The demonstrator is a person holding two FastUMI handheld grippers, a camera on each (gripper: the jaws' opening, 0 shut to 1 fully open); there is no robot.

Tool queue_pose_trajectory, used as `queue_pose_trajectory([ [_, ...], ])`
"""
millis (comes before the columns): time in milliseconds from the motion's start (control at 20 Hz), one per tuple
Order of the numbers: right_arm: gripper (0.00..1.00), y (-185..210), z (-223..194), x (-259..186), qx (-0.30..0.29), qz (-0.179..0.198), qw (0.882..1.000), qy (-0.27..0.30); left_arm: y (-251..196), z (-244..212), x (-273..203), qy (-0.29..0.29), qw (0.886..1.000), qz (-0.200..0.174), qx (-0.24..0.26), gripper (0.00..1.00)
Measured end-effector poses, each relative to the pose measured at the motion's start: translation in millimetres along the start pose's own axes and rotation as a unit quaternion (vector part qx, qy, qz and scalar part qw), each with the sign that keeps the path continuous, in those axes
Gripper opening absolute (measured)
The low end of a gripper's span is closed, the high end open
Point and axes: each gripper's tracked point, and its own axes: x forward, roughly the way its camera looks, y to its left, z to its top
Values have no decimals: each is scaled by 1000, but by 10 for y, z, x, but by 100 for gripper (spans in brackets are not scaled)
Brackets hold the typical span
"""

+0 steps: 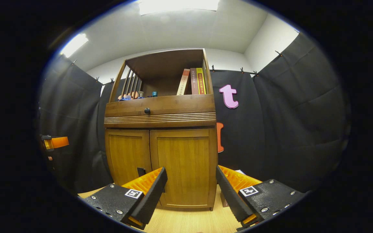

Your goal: Open the right door of the double-door shoe cabinet with the right hand, and open the left door with the left hand.

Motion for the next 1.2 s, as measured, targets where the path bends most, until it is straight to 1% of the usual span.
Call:
queue_pose_trajectory([
  [50, 93, 4, -13, -7, -1, -1, 1000, 1, 8, -15, -6, 1, 1000, -1, 1, 95],
  [400, 93, 87, -221, 102, 0, 7, 1000, 14, -34, -57, -19, 13, 1000, -14, -5, 96],
  [600, 93, 310, -417, 252, -4, 19, 1000, 23, 10, -61, -16, 13, 1000, -11, -1, 96],
  [650, 93, 372, -471, 299, -7, 22, 999, 24, 34, -74, -18, 13, 1000, -8, -1, 94],
  [700, 93, 442, -510, 349, -9, 27, 999, 23, 65, -86, -11, 15, 1000, -4, -1, 98],
  [800, 93, 597, -603, 431, -15, 34, 999, 18, 112, -93, 5, 16, 1000, 3, -3, 96],
  [950, 93, 847, -819, 586, -13, 49, 998, 30, 167, -119, 1, 20, 1000, 10, 2, 96],
  [1000, 93, 929, -870, 659, -11, 56, 998, 30, 192, -127, -10, 22, 1000, 11, 4, 98],
  [1050, 93, 979, -922, 724, -12, 60, 998, 31, 217, -130, -27, 22, 1000, 13, 6, 97],
  [1200, 93, 1044, -1096, 936, -26, 54, 998, 30, 271, -125, -33, 21, 1000, 19, 6, 96],
])
